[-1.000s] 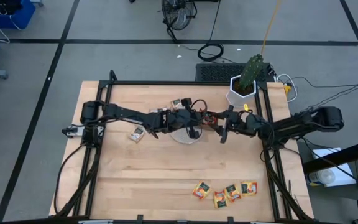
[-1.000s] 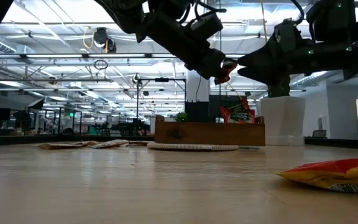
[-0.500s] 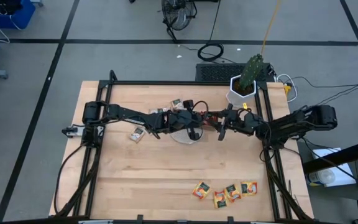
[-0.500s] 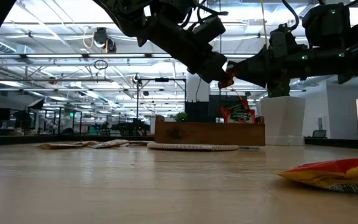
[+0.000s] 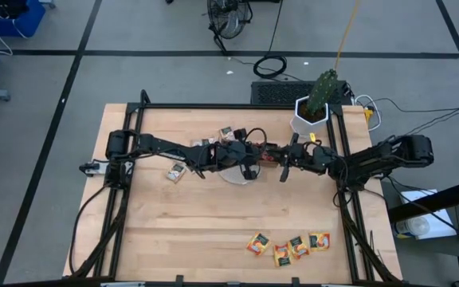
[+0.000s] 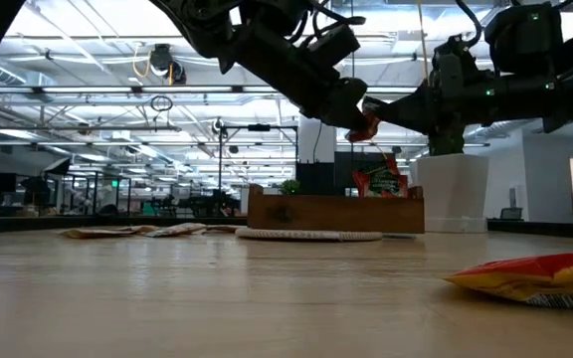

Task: Pick & Place Tea
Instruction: Put the red tea bag into the right section of the wood organizer

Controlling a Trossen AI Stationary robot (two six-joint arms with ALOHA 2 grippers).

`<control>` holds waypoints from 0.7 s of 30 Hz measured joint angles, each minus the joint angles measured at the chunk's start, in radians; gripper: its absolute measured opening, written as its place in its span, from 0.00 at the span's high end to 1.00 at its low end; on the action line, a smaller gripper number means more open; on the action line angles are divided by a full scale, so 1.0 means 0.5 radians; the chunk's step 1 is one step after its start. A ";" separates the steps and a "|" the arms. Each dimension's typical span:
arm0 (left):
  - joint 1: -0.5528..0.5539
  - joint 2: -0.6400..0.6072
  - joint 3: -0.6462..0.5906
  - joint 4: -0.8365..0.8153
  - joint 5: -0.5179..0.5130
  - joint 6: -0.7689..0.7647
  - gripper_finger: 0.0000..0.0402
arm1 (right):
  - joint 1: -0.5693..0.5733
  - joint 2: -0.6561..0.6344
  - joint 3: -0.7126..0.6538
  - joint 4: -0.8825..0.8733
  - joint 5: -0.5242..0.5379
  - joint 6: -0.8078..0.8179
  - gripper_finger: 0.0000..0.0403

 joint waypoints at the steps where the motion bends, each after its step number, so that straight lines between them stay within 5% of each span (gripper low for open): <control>1: -0.008 -0.001 0.001 -0.012 -0.001 -0.001 0.78 | 0.000 -0.022 0.000 -0.033 0.004 -0.002 1.00; 8: -0.129 -0.111 0.000 -0.293 -0.008 -0.003 0.76 | 0.004 -0.208 -0.001 -0.395 0.269 -0.038 1.00; 21: -0.123 -0.356 0.000 -0.890 -0.061 -0.199 0.76 | 0.004 -0.492 0.070 -1.168 0.051 0.087 1.00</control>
